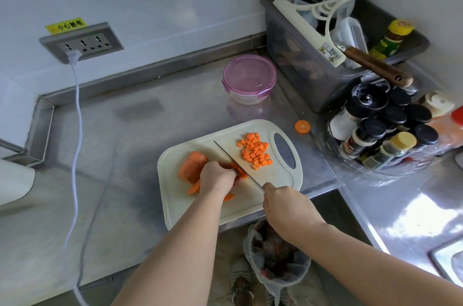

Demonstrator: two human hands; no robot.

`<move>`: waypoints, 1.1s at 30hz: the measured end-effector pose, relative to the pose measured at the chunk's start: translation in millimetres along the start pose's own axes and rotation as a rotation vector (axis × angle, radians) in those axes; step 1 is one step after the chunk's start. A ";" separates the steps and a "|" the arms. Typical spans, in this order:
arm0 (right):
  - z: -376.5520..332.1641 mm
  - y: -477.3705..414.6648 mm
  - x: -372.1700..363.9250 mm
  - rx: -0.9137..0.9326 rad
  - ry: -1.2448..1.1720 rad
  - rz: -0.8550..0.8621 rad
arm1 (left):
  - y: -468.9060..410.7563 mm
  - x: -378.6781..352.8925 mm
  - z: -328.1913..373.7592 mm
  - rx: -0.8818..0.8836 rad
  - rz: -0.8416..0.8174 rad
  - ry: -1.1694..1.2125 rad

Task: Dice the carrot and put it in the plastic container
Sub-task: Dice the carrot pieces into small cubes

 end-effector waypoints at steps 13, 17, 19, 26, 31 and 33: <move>3.5 -6.4 -4.5 0.016 0.077 -0.070 | -4.9 -1.6 -3.1 0.046 -0.009 0.028; 3.9 -7.0 -5.4 0.011 0.086 -0.092 | -7.8 -2.1 -4.0 0.076 -0.006 0.054; 3.2 -9.4 -5.7 0.010 0.101 -0.092 | -8.3 -1.8 -4.5 0.068 -0.006 0.036; 4.8 -17.1 -8.7 -0.033 0.121 -0.112 | -6.9 -1.7 -5.9 0.043 -0.014 0.026; 3.6 -22.3 -3.3 -0.034 0.054 -0.069 | -4.2 -2.9 -3.4 0.001 -0.031 0.040; 6.3 -20.5 2.4 -0.036 0.018 -0.021 | -3.7 -3.8 -3.8 -0.003 -0.041 0.062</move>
Point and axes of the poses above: each hand's wrist, its own y-axis away from the middle knuckle, its own x-axis out of the back of the hand, z = x × y, the point moved 7 cm from there along -y, towards the middle knuckle, and after that the axes turned 2 degrees about -x, right-handed, at the moved point
